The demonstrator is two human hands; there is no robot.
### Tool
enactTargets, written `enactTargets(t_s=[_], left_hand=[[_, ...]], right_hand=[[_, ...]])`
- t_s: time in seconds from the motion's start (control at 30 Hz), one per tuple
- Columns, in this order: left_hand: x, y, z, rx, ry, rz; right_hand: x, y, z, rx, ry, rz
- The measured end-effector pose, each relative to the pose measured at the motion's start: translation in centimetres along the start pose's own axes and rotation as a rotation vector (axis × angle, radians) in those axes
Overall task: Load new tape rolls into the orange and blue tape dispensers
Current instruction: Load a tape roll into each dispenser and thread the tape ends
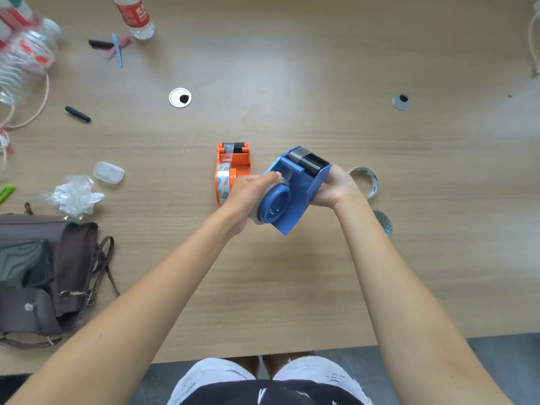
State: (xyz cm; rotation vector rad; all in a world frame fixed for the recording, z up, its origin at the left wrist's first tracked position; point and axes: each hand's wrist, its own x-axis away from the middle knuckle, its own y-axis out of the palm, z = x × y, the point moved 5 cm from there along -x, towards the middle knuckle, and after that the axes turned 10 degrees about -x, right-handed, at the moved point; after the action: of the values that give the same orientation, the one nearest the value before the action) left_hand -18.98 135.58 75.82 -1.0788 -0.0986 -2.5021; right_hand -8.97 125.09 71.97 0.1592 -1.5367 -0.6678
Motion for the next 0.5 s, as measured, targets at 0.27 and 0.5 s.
enactTargets(t_s=[0.27, 0.5], left_hand=[[-3.8, 0.3, 0.9, 0.104, -0.071, 0.068], [-6.0, -0.1, 1.6, 0.138, -0.076, 0.176]], right_hand=[[-2.8, 0.8, -2.8, 0.028, -0.009, 0.071], [-4.2, 1.8, -3.7, 0.012, -0.029, -0.017]])
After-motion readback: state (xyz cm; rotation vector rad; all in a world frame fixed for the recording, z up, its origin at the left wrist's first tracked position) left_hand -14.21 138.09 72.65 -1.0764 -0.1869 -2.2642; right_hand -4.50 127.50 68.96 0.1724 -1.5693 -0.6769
